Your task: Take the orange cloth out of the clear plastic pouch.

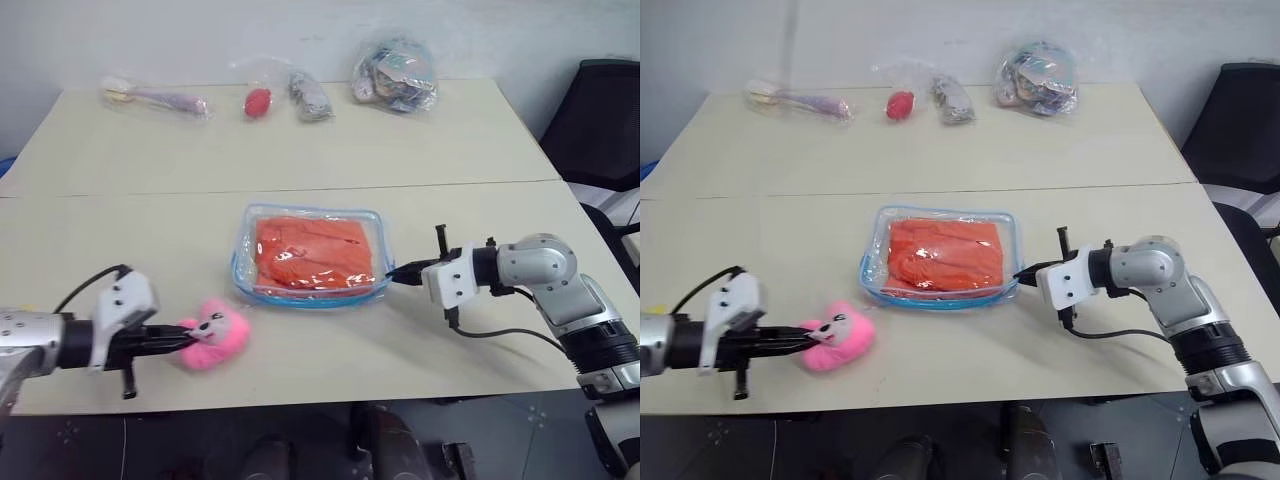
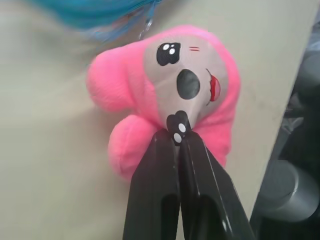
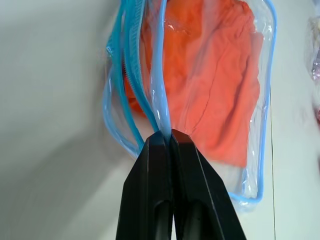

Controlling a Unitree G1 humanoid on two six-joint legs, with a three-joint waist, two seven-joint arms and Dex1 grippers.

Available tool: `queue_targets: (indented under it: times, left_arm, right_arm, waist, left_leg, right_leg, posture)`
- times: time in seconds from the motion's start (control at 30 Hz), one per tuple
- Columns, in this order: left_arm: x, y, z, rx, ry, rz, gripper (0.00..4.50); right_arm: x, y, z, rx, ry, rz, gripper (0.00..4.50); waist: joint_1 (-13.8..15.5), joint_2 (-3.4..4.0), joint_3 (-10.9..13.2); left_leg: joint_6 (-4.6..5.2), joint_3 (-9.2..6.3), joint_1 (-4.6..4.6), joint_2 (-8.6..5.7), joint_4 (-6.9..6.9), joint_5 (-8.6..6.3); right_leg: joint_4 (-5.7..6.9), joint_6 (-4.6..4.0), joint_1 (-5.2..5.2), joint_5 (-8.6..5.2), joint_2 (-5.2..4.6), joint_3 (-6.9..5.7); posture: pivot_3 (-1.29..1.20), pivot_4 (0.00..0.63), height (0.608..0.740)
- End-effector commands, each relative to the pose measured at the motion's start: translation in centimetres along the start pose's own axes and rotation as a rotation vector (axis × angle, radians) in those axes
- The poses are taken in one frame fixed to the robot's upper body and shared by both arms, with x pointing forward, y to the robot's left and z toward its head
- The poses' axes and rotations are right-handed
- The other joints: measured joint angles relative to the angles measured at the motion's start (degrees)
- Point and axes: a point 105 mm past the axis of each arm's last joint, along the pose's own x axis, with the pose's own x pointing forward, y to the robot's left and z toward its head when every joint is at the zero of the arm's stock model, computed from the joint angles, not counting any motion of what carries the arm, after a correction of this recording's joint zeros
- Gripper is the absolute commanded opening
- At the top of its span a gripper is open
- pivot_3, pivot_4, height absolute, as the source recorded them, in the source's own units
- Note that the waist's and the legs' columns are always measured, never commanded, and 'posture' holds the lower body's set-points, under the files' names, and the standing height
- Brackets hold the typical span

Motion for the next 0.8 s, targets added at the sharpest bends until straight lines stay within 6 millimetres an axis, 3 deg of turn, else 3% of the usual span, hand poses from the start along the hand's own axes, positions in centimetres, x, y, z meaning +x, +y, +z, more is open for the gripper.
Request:
queue_targets:
  times: [0.03,0.27,0.37,0.63,0.7,0.8]
  left_arm:
    - [-1.9,2.1,-0.1,0.022,0.000,0.118,0.00]
    - [0.2,1.2,1.1,0.028,-0.068,0.058,0.00]
    - [1.0,0.8,1.1,0.032,-0.067,0.047,0.66]
    - [0.7,0.2,0.1,0.044,-0.058,0.092,3.14]
    - [-0.1,0.7,-0.1,0.040,-0.052,0.135,3.90]
    - [-1.9,1.2,1.6,0.045,-0.136,0.164,4.11]
  right_arm:
    - [-1.4,-0.7,-0.3,-0.024,0.010,-0.041,0.07]
    - [-0.8,-0.7,-0.3,-0.001,-0.022,-0.037,0.07]
    - [-0.6,-0.7,-0.4,0.047,-0.024,-0.031,0.62]
    - [-1.3,-0.1,0.5,0.142,-0.061,-0.049,3.26]
    - [-1.7,-0.5,1.2,0.235,-0.090,-0.093,4.14]
    - [-2.5,-0.9,2.4,0.419,-0.164,-0.135,4.43]
  waist:
    - [0.11,0.00,0.00]
    - [0.01,0.00,0.00]
    - [-0.03,0.00,0.00]
    - [0.10,0.01,0.01]
    - [0.19,0.01,0.01]
    - [0.26,0.01,0.01]
  left_leg:
    - [0.00,0.00,0.00,0.00,0.00,0.00]
    - [0.02,0.00,0.00,0.00,-0.02,-0.01]
    - [0.01,0.01,0.01,0.02,-0.02,-0.02]
    - [0.00,-0.01,0.01,0.05,-0.05,-0.02]
    - [-0.01,-0.05,-0.01,0.06,-0.05,-0.03]
    - [0.00,-0.05,-0.01,0.11,-0.02,-0.03]
  right_leg:
    - [0.00,0.00,0.00,0.00,-0.01,0.00]
    - [0.02,0.01,0.00,0.01,-0.07,0.01]
    - [0.03,0.01,0.00,0.01,-0.06,0.01]
    - [0.00,0.01,0.00,0.01,-0.08,0.00]
    - [-0.02,0.01,-0.01,0.01,-0.10,-0.02]
    - [0.02,0.01,0.00,0.01,-0.12,-0.01]
  posture:
    - [0.00,0.150,0.740]
    - [0.00,0.150,0.740]
    - [0.00,0.150,0.740]
    - [0.00,0.150,0.740]
    - [0.00,0.150,0.740]
    - [0.00,0.150,0.740]
